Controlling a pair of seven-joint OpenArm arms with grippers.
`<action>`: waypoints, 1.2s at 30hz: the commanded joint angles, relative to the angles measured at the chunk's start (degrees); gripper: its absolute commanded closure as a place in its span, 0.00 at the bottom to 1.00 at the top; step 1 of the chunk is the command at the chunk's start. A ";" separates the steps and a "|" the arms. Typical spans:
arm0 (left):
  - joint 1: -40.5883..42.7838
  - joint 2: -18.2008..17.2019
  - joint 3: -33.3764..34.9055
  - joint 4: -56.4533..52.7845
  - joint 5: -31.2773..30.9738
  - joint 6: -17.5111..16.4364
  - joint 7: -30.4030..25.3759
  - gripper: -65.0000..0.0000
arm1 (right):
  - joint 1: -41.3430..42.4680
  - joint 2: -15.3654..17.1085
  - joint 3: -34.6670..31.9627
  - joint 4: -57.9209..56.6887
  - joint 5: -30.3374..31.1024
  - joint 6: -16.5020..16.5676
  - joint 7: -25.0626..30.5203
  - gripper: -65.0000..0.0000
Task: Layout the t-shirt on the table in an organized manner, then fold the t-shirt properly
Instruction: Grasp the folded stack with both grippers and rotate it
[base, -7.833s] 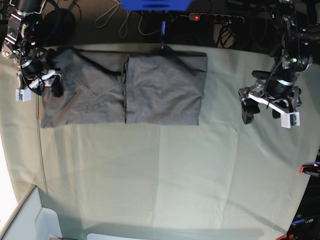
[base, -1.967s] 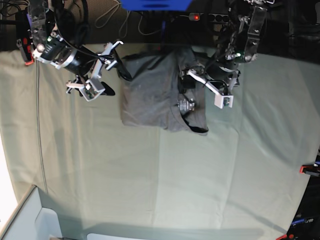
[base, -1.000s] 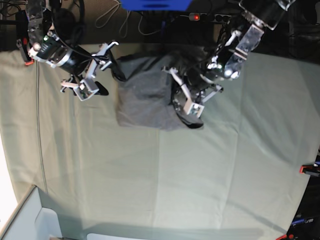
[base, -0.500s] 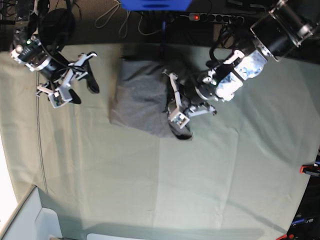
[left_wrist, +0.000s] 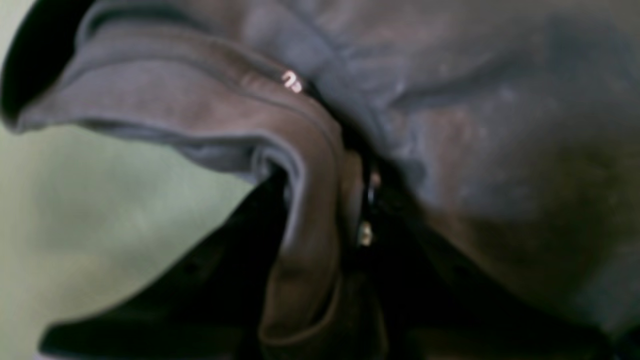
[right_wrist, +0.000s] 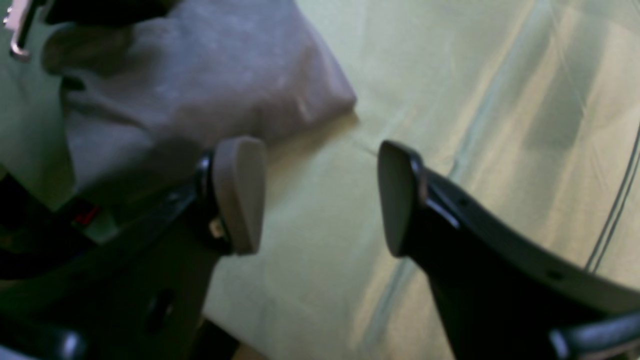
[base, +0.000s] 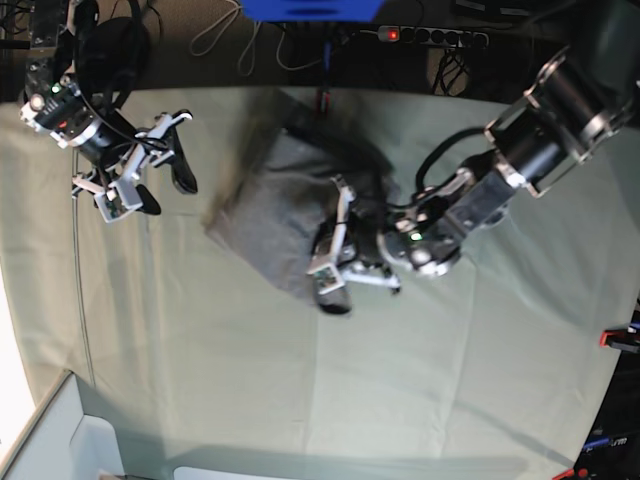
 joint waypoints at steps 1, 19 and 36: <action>-1.88 1.79 -0.28 0.06 2.57 -0.65 -1.50 1.00 | 0.91 0.56 0.14 0.87 0.83 0.82 1.42 0.44; -1.79 19.02 -0.63 -9.61 52.16 -14.89 -18.82 1.00 | 2.75 0.56 0.14 0.78 0.83 0.82 1.42 0.44; -2.14 24.12 -0.89 -5.30 66.40 -14.80 -9.68 0.52 | 2.75 0.56 0.23 0.78 0.83 0.82 1.42 0.44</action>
